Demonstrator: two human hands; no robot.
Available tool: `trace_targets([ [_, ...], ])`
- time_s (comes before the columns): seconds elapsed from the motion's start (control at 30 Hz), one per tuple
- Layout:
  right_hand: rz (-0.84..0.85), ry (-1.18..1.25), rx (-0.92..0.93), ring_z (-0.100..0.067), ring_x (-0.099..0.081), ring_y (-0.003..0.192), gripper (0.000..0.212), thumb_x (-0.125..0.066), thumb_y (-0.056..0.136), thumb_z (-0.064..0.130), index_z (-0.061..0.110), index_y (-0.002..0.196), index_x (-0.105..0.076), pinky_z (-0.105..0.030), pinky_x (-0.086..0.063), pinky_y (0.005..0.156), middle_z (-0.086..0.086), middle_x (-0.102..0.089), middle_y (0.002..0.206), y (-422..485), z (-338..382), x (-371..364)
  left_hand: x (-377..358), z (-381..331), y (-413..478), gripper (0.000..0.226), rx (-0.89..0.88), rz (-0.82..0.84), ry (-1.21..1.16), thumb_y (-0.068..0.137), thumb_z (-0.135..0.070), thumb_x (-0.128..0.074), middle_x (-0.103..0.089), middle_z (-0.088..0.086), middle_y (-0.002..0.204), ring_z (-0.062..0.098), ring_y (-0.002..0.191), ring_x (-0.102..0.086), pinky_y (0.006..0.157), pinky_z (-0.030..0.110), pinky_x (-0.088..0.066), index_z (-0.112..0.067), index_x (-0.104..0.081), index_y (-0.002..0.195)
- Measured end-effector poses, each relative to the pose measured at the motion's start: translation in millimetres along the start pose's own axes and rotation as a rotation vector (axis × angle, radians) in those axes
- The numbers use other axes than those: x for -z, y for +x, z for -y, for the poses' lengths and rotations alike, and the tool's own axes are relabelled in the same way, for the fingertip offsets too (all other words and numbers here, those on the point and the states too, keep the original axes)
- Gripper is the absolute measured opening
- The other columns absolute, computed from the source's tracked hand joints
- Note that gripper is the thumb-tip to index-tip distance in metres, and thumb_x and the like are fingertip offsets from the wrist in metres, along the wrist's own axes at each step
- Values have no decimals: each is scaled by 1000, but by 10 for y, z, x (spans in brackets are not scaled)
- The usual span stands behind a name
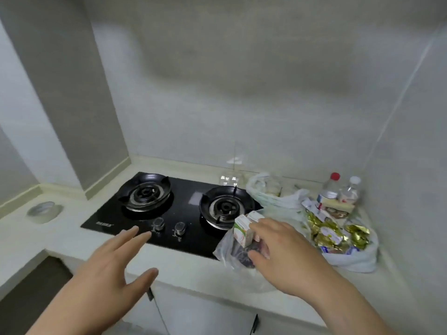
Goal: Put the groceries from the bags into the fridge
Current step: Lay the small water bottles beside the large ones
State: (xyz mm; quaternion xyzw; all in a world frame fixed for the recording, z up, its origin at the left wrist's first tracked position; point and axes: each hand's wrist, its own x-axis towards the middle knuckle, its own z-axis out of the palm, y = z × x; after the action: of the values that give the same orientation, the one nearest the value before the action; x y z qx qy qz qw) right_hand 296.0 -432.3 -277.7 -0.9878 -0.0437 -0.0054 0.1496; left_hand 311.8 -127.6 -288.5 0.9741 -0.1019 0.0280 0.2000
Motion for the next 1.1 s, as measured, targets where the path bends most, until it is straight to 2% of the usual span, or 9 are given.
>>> trace_targets([
  [0.07,3,-11,-101,-15,-46,116,32,-48,93,44,32,123,-50,-31,-42,95,14,-49,123,70,-68,-34,-82,124,296,70,-38,49,-27,80,-56,-62,-21,-25,149,6,144,-19,115,28,-22,-46,-29,142],
  [0.17,-10,-29,-254,-17,-45,123,39,-47,95,47,31,130,-48,-34,-41,101,11,-48,129,94,-158,-39,-225,241,757,69,-99,102,-49,72,-45,-76,-39,-13,148,14,141,-32,111,36,-28,-38,-49,135],
  [0.27,-46,-25,-393,-17,-40,131,46,-46,96,46,30,139,-44,-32,-37,105,10,-44,138,51,-248,-5,-432,166,1148,68,-195,158,-81,71,-41,-78,-45,-8,146,18,140,-34,112,43,-32,-34,-53,134],
  [0.4,-78,-38,-541,-14,-38,133,52,-47,97,45,31,145,-36,-29,-35,106,13,-41,145,-115,-405,31,-741,-183,1478,67,-379,250,-133,80,-45,-69,-34,-13,151,9,144,-23,115,32,-24,-35,-43,141],
  [0.57,-138,-8,-676,-13,-38,133,52,-48,96,44,35,145,-35,-29,-35,108,15,-38,147,-307,-710,55,-1005,-672,1793,64,-544,337,-184,80,-46,-69,-35,-15,150,5,141,-28,113,27,-26,-37,-45,139],
  [0.7,-163,16,-731,-11,-38,133,54,-49,97,43,34,147,-32,-26,-33,106,17,-37,149,-323,-1126,43,-1229,-1023,2064,62,-603,337,-179,81,-47,-67,-39,-14,149,3,139,-30,113,25,-27,-37,-46,139],
  [0.9,-170,124,-735,-8,-41,131,54,-52,94,43,35,145,-38,-23,-35,103,18,-42,144,-184,-2074,113,-1632,-1730,2355,61,-590,358,-167,87,-43,-63,-31,-16,152,1,142,-21,109,17,-20,-37,-39,143],
  [1.0,-175,220,-723,-9,-48,124,56,-56,92,44,34,145,-40,-25,-39,100,13,-47,142,10,-2560,205,-1771,-2110,2598,59,-573,334,-163,86,-40,-65,-38,-12,149,4,139,-31,107,17,-23,-30,-46,141],
  [1.1,-166,259,-697,-11,-47,129,56,-56,93,43,33,145,-40,-26,-39,99,11,-46,145,197,-2959,294,-1874,-2484,2753,57,-544,300,-218,85,-38,-67,-42,-14,144,3,135,-35,108,19,-25,-28,-49,138],
])
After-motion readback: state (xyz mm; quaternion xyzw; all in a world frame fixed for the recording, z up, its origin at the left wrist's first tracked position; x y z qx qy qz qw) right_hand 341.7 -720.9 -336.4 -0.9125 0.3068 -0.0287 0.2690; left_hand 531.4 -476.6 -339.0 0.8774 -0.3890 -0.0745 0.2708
